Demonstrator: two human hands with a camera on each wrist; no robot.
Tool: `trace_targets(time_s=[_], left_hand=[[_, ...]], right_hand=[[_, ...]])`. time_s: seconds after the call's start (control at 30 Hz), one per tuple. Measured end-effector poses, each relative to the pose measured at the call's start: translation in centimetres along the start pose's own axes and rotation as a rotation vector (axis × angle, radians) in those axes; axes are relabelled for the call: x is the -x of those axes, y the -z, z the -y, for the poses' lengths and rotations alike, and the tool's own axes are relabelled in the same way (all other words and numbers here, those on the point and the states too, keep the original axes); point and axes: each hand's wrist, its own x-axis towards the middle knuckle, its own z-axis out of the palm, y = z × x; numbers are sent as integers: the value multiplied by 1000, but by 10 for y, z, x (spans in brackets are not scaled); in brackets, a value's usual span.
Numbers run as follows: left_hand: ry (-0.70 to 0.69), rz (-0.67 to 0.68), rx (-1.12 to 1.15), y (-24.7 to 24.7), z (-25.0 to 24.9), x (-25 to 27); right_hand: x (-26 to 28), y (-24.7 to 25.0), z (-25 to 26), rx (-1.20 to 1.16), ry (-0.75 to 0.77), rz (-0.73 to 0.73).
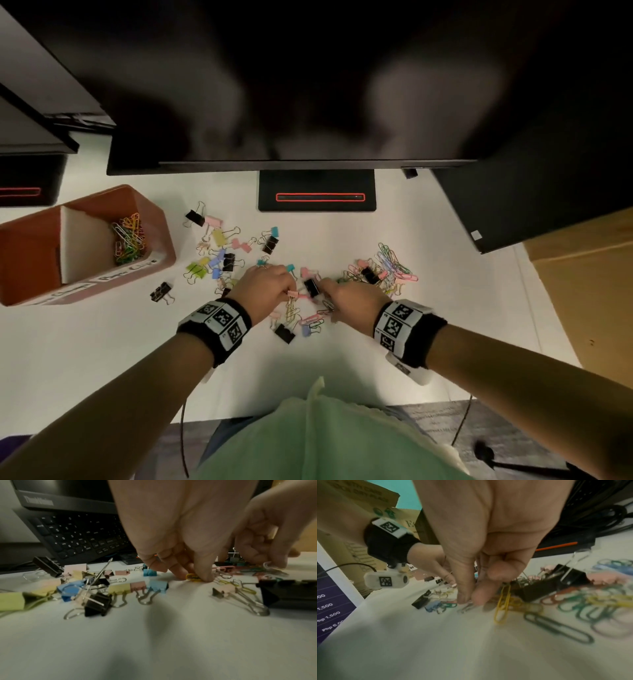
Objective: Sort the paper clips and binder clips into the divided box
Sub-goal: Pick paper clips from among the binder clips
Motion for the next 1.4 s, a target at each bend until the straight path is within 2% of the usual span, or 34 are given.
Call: trace_targets(time_s=[0.13,0.27,0.37,0.57,0.73,1.03,1.23,1.4], left_hand=[[136,-74,156,0,3,1],[247,-98,244,0,10,3],[254,-104,248,1,12,4],[212,-219,275,11,19,21],[205,-177,306,14,5,24],[264,-177,241,2,-9,-11],[293,-177,309,3,0,-8],[288,-199,332,6,8,-2]], right_hand=[[-10,-3,-5,-102,-75,-68],[-18,3,-8,-94,-62,-144],[-19,2,-8,-96,-40,-168],[-17,-2,-8,-30,-1,-189],[-17,-1,-7,-30,-9,-166],[-20,3,-11,-45,-9,-100],[-24,13,-4,-154,32,-182],[-38,11,11,-151,37,-180]])
